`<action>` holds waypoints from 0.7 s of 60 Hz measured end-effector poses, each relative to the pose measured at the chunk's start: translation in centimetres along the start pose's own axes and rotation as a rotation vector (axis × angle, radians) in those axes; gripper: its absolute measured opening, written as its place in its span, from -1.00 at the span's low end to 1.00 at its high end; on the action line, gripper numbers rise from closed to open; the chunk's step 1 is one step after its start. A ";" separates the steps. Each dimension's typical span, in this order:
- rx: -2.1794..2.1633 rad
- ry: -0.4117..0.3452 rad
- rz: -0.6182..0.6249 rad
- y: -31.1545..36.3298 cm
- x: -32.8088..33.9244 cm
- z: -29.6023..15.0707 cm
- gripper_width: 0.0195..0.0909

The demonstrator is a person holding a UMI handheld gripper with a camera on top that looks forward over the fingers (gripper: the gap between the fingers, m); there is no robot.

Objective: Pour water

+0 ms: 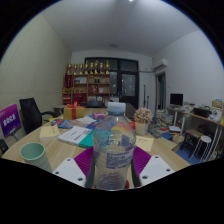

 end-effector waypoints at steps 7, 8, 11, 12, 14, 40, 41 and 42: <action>0.018 0.074 -0.022 -0.2 0.2 0.3 0.28; 0.019 0.104 -0.023 -0.8 0.7 0.8 0.33; 0.020 0.176 -0.013 -0.9 1.9 1.1 0.56; 0.018 0.182 -0.012 -0.9 2.3 1.0 0.63; 0.012 0.180 -0.009 -0.5 2.5 0.7 0.75; 0.058 0.192 0.086 7.1 27.5 -8.3 0.80; 0.055 0.192 0.091 7.3 28.2 -8.6 0.80; 0.052 0.192 0.097 7.8 29.4 -9.0 0.79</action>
Point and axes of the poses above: the point between the fingertips, and its own axes, seen from behind it with the camera up: y to the left, z down, x backward, against the way the camera looks, the point moved 10 cm from there along x, backward, against the way the camera looks, and after that the axes turned 5 degrees about -y, right-handed, at the moved point
